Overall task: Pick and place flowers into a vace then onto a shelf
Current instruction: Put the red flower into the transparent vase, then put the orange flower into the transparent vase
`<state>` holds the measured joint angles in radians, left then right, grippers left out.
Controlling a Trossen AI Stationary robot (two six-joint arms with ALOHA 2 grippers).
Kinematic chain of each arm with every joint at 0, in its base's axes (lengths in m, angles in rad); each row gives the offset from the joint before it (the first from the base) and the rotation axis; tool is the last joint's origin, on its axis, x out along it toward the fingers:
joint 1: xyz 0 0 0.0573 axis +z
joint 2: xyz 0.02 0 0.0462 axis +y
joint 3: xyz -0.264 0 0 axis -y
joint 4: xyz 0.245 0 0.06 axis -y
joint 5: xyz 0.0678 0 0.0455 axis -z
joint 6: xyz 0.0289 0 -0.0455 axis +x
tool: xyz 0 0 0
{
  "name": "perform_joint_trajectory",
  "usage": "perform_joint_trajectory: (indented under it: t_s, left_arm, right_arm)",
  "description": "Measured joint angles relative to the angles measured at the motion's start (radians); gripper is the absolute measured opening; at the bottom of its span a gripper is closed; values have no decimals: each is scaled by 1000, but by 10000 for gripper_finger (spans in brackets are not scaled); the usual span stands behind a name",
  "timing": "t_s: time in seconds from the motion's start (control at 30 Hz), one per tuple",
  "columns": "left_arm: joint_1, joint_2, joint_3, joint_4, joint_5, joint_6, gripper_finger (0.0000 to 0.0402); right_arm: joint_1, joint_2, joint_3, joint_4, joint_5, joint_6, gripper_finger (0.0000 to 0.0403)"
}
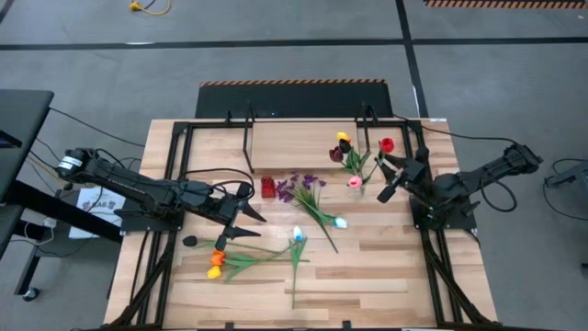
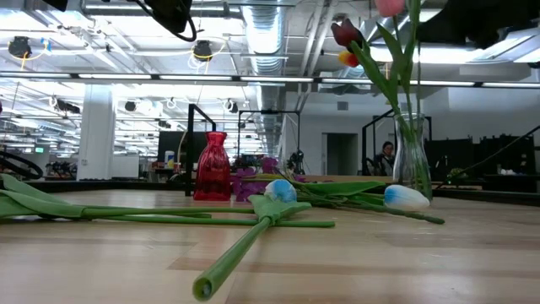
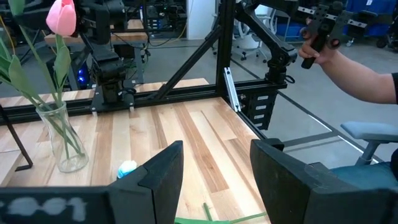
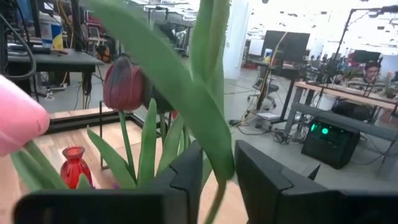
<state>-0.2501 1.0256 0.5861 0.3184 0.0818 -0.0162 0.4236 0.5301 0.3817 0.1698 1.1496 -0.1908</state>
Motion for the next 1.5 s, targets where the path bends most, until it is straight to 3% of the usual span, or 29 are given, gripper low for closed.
perform_joint_trajectory:
  t_s: [0.23,0.47,0.67,0.9,1.03,1.27,1.4,1.5]
  left_arm:
    - [0,0,0,0,0,0,177]
    - [3,-41,1,-3,35,0,177]
    - [17,-151,1,-83,48,-10,177]
    - [56,-315,0,-225,-123,-220,177]
    - [52,-406,0,-231,-96,-144,177]
    - [14,-507,0,-274,59,-11,177]
    - [-15,-512,-7,-318,56,-10,177]
    - [-40,-512,-73,-236,30,-18,177]
  right_arm:
    - [0,0,0,-139,-13,148,164]
    - [0,0,0,-288,-141,251,210]
    - [0,0,0,-396,-186,314,212]
    - [1,0,0,-458,-193,324,198]
    - [1,-1,0,-458,-193,324,191]
    - [1,-1,0,-508,-209,334,187]
    - [1,-2,54,-634,-210,408,185]
    - [2,-2,108,-746,-250,469,182]
